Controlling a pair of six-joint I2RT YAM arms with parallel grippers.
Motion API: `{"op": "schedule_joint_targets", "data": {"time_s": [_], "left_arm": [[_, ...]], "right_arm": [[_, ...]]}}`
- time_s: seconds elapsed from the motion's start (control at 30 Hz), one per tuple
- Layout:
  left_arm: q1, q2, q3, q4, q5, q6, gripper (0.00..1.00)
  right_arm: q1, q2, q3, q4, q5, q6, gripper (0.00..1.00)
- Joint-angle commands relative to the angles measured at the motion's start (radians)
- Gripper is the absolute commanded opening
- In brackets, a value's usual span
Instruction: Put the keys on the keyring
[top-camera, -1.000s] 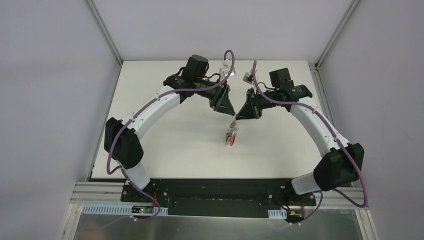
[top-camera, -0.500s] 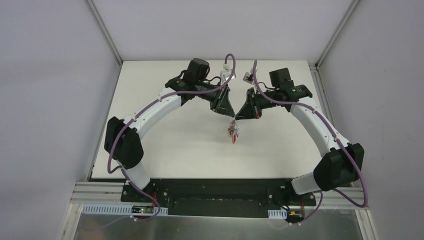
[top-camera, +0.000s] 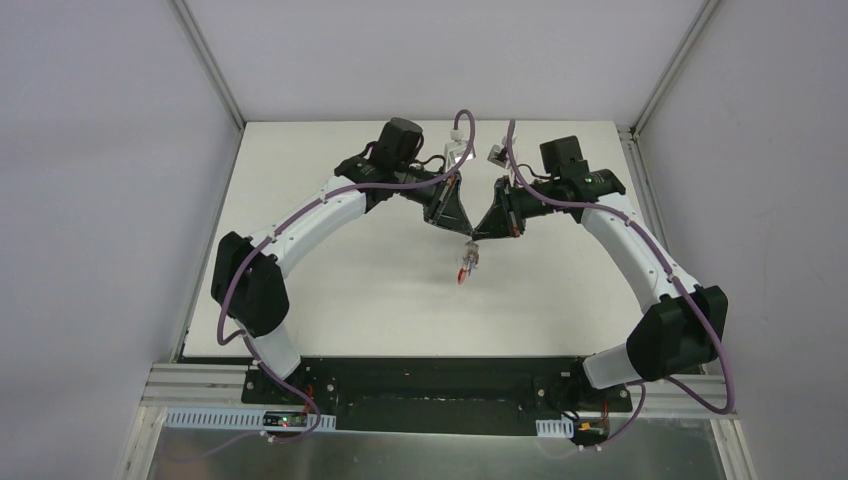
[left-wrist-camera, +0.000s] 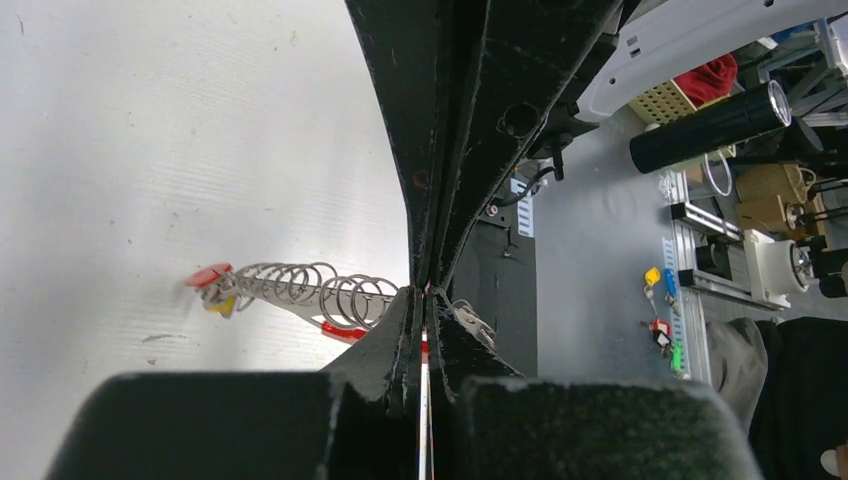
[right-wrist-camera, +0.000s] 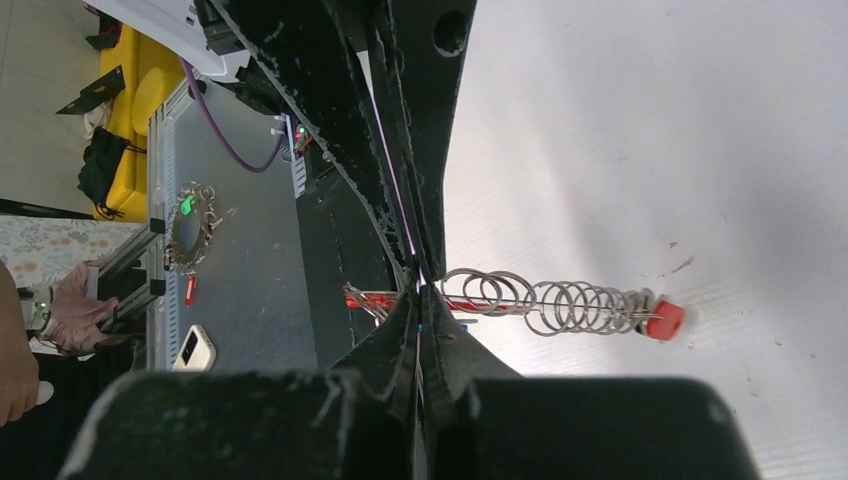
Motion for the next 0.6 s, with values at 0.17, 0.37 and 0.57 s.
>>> {"op": "schedule_joint_targets", "data": {"time_s": [0.17, 0.37, 0.57], "left_arm": [[0.019, -0.016, -0.082, 0.341, 0.048, -0.339, 0.00], [0.039, 0.000, -0.190, 0.841, 0.069, -0.743, 0.00], [0.040, 0.017, -0.234, 1.052, 0.051, -0.933, 0.00]], "right_arm": [[-0.089, -0.058, -0.006, 0.143, -0.103, 0.113, 0.22], [-0.145, -0.079, -0.028, 0.227, -0.153, 0.205, 0.33], [-0.160, -0.084, -0.051, 0.269, -0.179, 0.254, 0.34]]}}
